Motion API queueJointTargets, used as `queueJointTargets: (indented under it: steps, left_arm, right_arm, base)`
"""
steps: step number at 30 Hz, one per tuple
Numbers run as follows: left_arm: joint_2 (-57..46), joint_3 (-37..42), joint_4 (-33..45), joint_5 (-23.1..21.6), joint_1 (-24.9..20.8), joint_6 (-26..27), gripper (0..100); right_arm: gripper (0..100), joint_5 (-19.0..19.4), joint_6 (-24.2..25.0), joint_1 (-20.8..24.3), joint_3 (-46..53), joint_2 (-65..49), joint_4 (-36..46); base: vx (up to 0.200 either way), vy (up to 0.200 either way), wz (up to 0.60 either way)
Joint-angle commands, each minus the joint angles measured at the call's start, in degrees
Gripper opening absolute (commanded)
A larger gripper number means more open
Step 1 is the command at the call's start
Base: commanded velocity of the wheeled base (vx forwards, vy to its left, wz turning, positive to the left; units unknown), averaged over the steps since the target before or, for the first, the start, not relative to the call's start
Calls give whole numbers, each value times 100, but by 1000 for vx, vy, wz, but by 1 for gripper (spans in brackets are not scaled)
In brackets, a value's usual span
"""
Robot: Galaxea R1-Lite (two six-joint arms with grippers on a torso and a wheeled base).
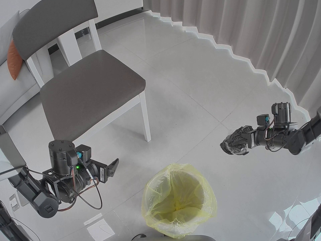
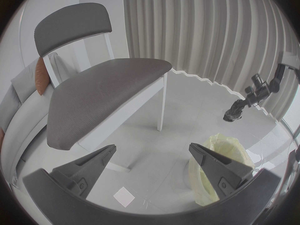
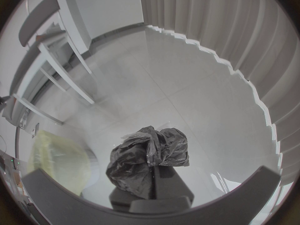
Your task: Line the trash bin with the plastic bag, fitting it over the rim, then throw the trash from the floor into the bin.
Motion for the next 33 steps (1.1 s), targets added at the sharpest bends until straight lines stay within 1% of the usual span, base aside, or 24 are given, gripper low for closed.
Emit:
queueJointTargets:
  steps: [1, 3, 5, 6, 7, 8, 11, 13, 18, 22, 23, 24, 25, 26, 27, 29, 31, 33]
  left_arm:
    - [494, 392, -472, -18, -267, -5, 100]
    - [626, 594, -683, -62, -363, -5, 100]
    - [784, 770, -1008, -308, -443, -5, 100]
    - [837, 796, -1096, -378, -469, -5, 100]
    - [960, 893, -1421, -642, -557, -5, 100]
    - [1057, 954, -1667, -827, -618, -5, 100]
    - [1320, 1113, -2335, -1204, -715, 13, 100]
    - [1461, 1139, -2643, -1213, -803, 21, 100]
    - [1180, 1262, -2643, -1257, -812, 162, 100]
    - [881, 1288, -2643, -1248, -812, 180, 100]
    - [881, 1288, -2643, -1248, -812, 180, 100]
    - [784, 1306, -2643, -1248, -812, 180, 100]
    - [775, 1297, -2643, -1248, -812, 180, 100]
    - [749, 1280, -2643, -1222, -812, 180, 100]
    - [740, 1280, -2643, -1213, -812, 180, 100]
    - [696, 1227, -2643, -1187, -847, 206, 100]
    - [652, 1165, -2643, -1081, -873, 259, 100]
    - [573, 1148, -2643, -941, -891, 276, 100]
  right_arm:
    - [0, 138, 330, 1494, 1474, -2380, -109]
    - [0, 129, 339, 1863, 1764, -2696, -100]
    - [0, 94, 357, 2258, 2054, -2934, -109]
    - [0, 85, 365, 2338, 2116, -2969, -109]
    - [0, 67, 409, 2601, 2283, -3083, -109]
    - [0, 58, 427, 2759, 2362, -3136, -109]
    - [0, 6, 480, 3102, 2529, -3145, -117]
    - [0, -47, 497, 3269, 2573, -3066, -117]
    - [0, -47, 497, 3322, 2573, -2354, -232]
    - [0, -47, 506, 3357, 2564, -1712, -610]
    - [0, -47, 506, 3357, 2564, -1712, -610]
    - [0, -56, 506, 3357, 2520, -1290, -1023]
    - [0, -56, 515, 3357, 2520, -1237, -1084]
    - [0, -47, 550, 3331, 2494, -930, -1445]
    - [0, -47, 567, 3322, 2494, -833, -1532]
    - [0, -12, 708, 3287, 2529, -411, -2051]
    - [0, 14, 778, 3243, 2529, -183, -2262]
    - [0, 67, 787, 3234, 2520, -7, -2306]
  base:
    - [0, 0, 0]
    - [0, 0, 0]
    - [0, 0, 0]
    - [0, 0, 0]
    - [0, 0, 0]
    - [0, 0, 0]
    - [0, 0, 0]
    - [0, 0, 0]
    - [0, 0, 0]
    - [0, 0, 0]
    - [0, 0, 0]
    - [0, 0, 0]
    - [0, 0, 0]
    - [0, 0, 0]
    - [0, 0, 0]
    - [0, 0, 0]
    - [0, 0, 0]
    - [0, 0, 0]
